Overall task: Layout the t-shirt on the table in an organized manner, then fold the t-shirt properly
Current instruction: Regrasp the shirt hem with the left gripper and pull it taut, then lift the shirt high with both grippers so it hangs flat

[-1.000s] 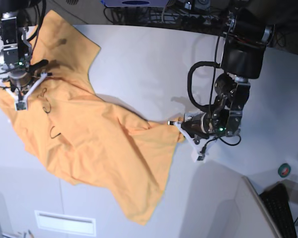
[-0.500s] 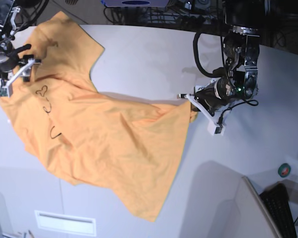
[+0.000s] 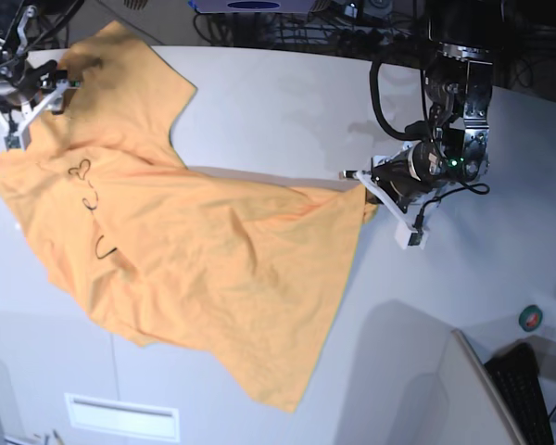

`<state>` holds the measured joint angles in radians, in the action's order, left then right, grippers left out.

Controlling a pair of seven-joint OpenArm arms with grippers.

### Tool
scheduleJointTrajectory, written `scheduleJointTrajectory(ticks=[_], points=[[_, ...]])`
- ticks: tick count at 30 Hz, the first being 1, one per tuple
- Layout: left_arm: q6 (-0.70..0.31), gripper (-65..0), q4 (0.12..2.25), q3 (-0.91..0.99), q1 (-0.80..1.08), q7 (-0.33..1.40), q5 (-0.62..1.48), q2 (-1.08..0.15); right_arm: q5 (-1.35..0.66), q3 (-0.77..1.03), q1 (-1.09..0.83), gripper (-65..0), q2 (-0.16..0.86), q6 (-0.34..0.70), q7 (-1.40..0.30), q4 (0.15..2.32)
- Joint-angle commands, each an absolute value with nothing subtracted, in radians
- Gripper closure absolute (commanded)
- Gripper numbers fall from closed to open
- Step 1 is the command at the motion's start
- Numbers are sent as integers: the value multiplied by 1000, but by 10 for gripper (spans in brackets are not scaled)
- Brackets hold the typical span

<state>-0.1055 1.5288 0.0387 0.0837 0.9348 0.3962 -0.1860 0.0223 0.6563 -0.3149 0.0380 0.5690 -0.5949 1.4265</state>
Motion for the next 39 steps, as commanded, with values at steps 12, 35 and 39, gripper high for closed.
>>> scheduleJointTrajectory(ticks=[12, 35, 39], points=[[-108, 0, 1592, 39, 116, 923, 403, -193, 13, 664, -305, 0, 54, 573, -575, 1408], [-108, 0, 1969, -1, 565, 507, 406, -237, -211, 1030, -348, 0, 82, 573, -358, 1782], [-108, 0, 1971, -67, 564, 364, 406, -242, -295, 1076, -344, 0, 59, 573, -357, 1890]])
